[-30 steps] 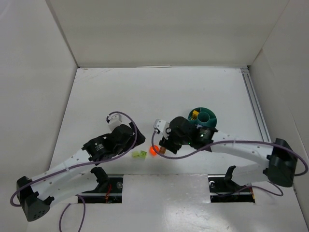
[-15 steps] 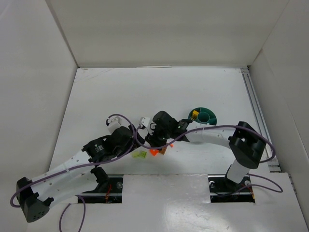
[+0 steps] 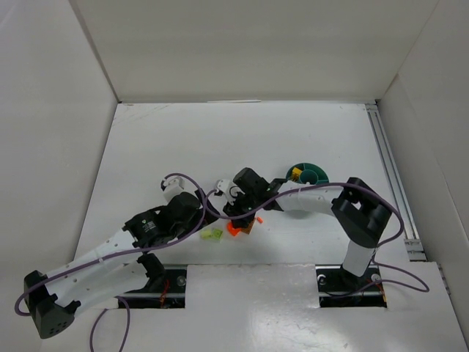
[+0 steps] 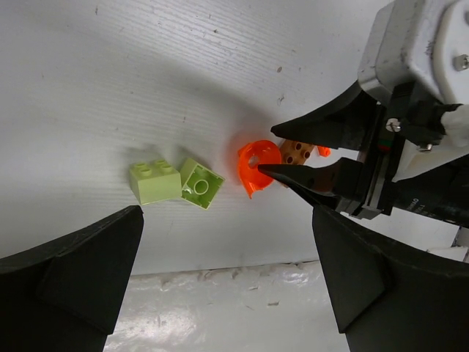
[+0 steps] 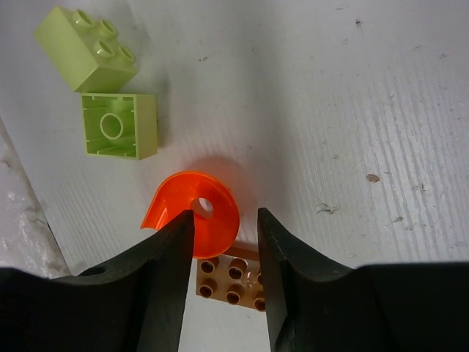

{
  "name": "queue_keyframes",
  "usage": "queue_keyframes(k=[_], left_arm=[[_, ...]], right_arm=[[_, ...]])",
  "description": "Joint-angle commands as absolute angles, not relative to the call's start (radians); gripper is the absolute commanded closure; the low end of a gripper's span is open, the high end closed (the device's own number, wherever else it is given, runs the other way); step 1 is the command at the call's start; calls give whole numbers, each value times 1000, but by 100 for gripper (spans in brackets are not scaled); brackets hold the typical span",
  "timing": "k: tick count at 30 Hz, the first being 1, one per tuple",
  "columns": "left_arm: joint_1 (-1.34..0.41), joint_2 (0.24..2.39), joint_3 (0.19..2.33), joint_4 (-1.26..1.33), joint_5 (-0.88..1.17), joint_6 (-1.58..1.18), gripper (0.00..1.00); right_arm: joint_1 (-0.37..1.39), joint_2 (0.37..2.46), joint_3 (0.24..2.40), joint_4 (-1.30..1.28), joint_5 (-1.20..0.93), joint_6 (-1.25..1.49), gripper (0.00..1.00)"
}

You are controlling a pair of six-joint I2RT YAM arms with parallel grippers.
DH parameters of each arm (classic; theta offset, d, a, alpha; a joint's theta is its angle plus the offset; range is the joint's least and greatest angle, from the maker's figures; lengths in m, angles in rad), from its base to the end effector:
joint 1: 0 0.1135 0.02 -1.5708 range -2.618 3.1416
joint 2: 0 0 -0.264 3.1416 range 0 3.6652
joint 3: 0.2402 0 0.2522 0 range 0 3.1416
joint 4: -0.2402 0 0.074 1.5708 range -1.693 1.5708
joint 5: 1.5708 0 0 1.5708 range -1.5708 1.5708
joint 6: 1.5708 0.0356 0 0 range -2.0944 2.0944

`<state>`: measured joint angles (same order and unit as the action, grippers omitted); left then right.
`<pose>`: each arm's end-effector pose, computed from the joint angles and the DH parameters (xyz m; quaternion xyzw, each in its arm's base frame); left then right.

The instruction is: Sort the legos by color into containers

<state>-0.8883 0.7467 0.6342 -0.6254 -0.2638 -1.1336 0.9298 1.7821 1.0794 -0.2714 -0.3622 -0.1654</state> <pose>0.1060 -0.1156 0.2520 -0.1637 0.8933 -0.2759 0.3149 0.2060 0.2972 0.1703 -0.5347 0.7752 0.2676 0.2041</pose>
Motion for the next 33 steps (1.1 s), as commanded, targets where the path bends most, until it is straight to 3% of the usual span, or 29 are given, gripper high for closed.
queue_keyframes(k=[1,7,8,12,15,26,33], left_arm=[[-885,741,632,-621,-268,-1120,1],[-885,752,632,-601,-268,-1120,3],[-885,752,632,-601,-268,-1120,3],[-885,752,632,-601,-259,-1120,3],[-885,752,632,-601,-259,-1120,3],[-885,742,641,-612,-259,-1120,3],[-885,765,641,-565,-249,-1080,4]], right_arm=[[931,1796,1074,-189,-400,-173,55],[931,1796,1065,-167,-391,-152,69],[931,1796,1065,-158,-391,-152,77],[931,1764,1054,-158,-391,-141,93],[931,1729,1045,-158,-391,-141,100],[931,1531,1017,-196,-310,-141,100],[803,1223,1026,-518,147,-82,100]])
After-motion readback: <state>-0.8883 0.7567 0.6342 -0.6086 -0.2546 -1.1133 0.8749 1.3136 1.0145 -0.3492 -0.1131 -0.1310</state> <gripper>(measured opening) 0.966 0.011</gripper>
